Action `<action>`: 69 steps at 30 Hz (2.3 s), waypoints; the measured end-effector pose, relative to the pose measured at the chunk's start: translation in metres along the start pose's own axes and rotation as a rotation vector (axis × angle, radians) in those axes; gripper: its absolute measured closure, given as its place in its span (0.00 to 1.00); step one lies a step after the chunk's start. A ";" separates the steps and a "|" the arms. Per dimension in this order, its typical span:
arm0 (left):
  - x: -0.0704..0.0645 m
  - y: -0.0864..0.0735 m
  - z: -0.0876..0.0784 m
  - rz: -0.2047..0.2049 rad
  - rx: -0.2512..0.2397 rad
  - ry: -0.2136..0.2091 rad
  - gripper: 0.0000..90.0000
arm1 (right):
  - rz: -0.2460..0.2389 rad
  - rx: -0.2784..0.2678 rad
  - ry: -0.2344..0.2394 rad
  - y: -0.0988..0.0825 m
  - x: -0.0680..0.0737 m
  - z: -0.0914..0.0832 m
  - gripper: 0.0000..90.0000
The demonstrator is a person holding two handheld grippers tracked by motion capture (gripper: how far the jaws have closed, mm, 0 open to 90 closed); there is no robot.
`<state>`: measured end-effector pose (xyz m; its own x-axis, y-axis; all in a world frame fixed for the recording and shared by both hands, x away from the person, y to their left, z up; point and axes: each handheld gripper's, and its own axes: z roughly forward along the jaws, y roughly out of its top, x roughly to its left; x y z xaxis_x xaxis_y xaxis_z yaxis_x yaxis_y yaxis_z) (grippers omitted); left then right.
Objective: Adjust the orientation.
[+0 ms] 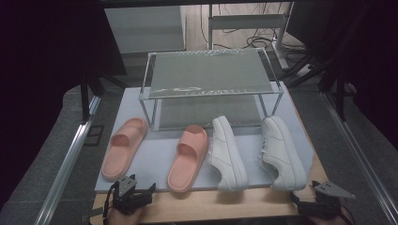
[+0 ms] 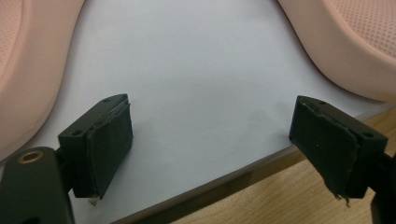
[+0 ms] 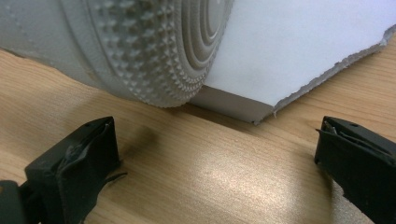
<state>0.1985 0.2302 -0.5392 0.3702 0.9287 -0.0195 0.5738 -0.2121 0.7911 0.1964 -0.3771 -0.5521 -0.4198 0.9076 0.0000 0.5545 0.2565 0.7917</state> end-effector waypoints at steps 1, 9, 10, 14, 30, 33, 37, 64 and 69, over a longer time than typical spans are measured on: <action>0.000 0.000 0.000 -0.001 0.000 -0.001 0.15 | 0.000 0.000 -0.001 0.000 0.000 0.000 0.00; 0.000 0.000 0.000 -0.002 -0.001 -0.002 0.14 | 0.012 0.000 -0.015 0.001 0.002 0.001 0.00; 0.000 0.000 0.000 -0.003 -0.001 -0.003 0.14 | 0.013 -0.002 -0.020 0.000 0.002 0.001 0.00; 0.000 0.000 0.000 -0.005 -0.001 -0.003 0.14 | 0.018 -0.008 -0.027 0.000 0.003 0.001 0.00; 0.000 0.001 0.000 -0.011 0.001 -0.003 0.14 | 0.020 -0.019 -0.024 -0.001 0.003 0.001 0.00; 0.002 0.002 -0.002 -0.037 -0.004 -0.030 0.15 | 0.021 -0.021 -0.024 -0.001 0.003 0.002 0.00; 0.004 0.004 -0.004 -0.051 -0.005 -0.061 0.16 | 0.019 -0.023 -0.026 -0.001 0.003 0.002 0.00; 0.028 0.031 -0.015 -0.063 -0.010 -0.068 0.20 | 0.021 -0.026 -0.029 0.000 0.004 0.004 0.00; 0.035 0.037 -0.017 -0.056 -0.016 -0.066 0.24 | 0.021 -0.026 -0.029 0.000 0.004 0.004 0.00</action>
<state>0.2200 0.2596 -0.5006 0.3852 0.9170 -0.1037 0.5834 -0.1549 0.7973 0.1976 -0.3726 -0.5545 -0.3869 0.9221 -0.0008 0.5440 0.2289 0.8073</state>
